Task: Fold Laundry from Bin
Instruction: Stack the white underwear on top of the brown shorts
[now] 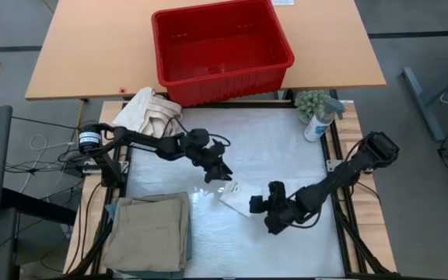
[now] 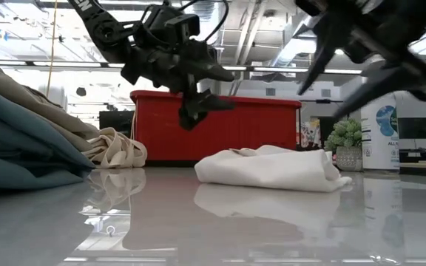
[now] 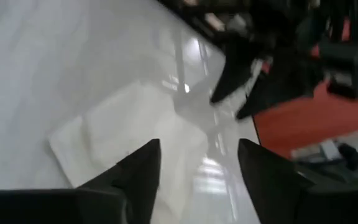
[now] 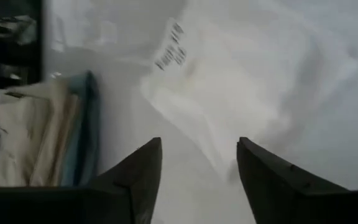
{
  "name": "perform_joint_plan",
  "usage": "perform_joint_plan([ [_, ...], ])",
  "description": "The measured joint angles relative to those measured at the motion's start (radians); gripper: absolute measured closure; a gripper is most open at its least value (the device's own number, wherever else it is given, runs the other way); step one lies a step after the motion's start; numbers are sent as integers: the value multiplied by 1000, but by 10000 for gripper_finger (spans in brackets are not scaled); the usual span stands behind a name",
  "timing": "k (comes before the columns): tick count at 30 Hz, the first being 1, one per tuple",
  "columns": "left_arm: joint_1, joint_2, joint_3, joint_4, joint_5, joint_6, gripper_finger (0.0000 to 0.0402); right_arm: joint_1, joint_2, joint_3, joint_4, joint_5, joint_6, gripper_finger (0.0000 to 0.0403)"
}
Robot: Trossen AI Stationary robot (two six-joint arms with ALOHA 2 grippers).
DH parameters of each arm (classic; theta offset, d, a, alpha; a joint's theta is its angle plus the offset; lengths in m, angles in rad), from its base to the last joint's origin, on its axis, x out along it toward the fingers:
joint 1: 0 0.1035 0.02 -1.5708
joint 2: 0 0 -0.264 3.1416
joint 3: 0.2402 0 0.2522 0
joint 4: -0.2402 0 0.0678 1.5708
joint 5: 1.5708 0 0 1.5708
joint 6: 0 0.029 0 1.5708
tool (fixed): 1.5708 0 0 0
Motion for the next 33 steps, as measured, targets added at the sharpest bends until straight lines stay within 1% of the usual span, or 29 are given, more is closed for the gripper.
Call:
perform_joint_plan([
  [3, -3, 1, 0, -54, 13, 0, 172, 18, 0, 0, -22, -62, 97, 156],
  [6, -3, 1, 0, -124, -19, -15, 148, 34, 0, 0, -55, -77, 212, 151],
  [11, -3, 1, 0, -154, -114, -34, 124, -5, 0, 0, -94, -129, 234, 150],
  [13, -3, 1, 0, -154, -133, -58, 120, -25, 0, 1, -108, -128, 225, 150],
  [17, -3, 1, 0, -173, -138, -89, 119, -57, 0, 0, -174, -136, 237, 150],
  [23, -17, 17, 1, -196, -159, -118, 119, -84, 10, 1, -195, -149, 240, 150],
  [25, -31, 34, 3, -198, -187, -119, 119, -89, 27, 1, -195, -159, 240, 150],
  [26, -37, 45, 10, -196, -200, -121, 119, -90, 42, 2, -184, -172, 240, 150],
  [28, -38, 59, 15, -248, -203, -123, 119, -96, 71, 1, -143, -184, 240, 150],
  [31, -42, 95, 61, -265, -216, -100, 119, -96, 112, 1, -70, -184, 240, 150],
  [33, -44, 121, 97, -290, -204, -84, 119, -103, 131, 2, -41, -186, 240, 150],
])
